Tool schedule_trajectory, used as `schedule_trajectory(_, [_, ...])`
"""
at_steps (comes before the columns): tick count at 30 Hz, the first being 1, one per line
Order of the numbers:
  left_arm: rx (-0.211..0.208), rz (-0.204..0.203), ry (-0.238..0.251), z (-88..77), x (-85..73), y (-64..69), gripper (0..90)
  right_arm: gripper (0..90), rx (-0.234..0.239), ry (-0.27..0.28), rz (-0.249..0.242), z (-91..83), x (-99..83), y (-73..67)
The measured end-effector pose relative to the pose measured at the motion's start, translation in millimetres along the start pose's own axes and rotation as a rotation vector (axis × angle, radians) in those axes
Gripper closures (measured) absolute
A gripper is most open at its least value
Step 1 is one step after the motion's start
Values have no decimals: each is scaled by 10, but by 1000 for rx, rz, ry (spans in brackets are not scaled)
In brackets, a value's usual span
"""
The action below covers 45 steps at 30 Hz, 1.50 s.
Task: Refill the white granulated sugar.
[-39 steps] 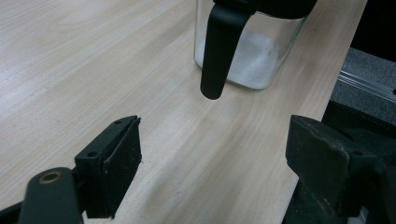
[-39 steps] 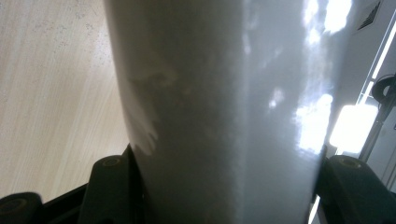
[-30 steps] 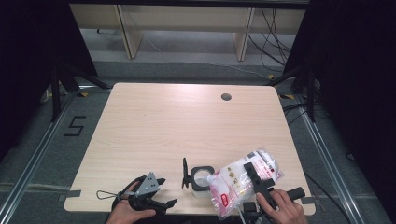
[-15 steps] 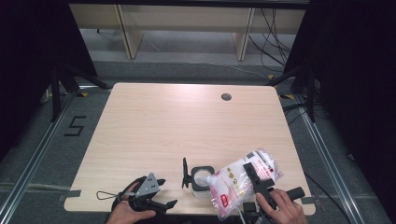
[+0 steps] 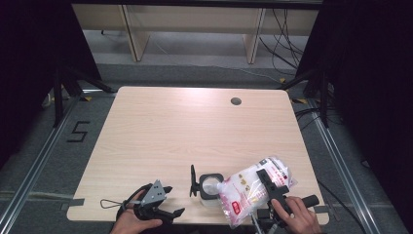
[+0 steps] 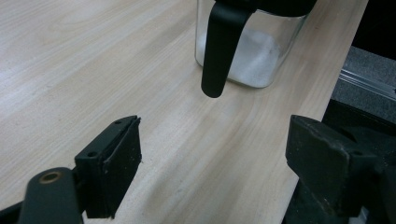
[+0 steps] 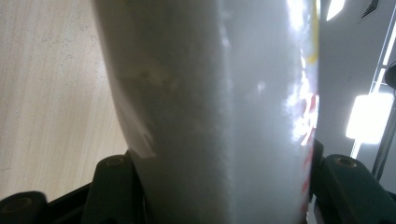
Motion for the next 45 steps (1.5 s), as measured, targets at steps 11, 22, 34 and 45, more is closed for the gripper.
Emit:
schedule_trajectory(11, [1,4,-2,-2,-1,-3,177,449,-3,-4,23,-4,15,-24])
schedule_trajectory(22, [0,5,-2,-3,-5,1,177,449,-11,-2,-14,-3,21,0])
schedule_trajectory(34, [5,8,-7,-10,-5,-4,177,450,-6,-5,-17,-7,40,-8])
schedule_trajectory(45, [-7,19,-10,-8,-9,4,177,450,-26,-9,-22,-18,23,20])
Point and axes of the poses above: each handheld gripper's, and its own axes: z roughly forward along the jaws, x roughly out of its top, y roughly to its right, the point moved 1 cm from there along z, roughly forward along the jaws, and after that the axes turned 1 degree about -y, right-handed, at the moved point
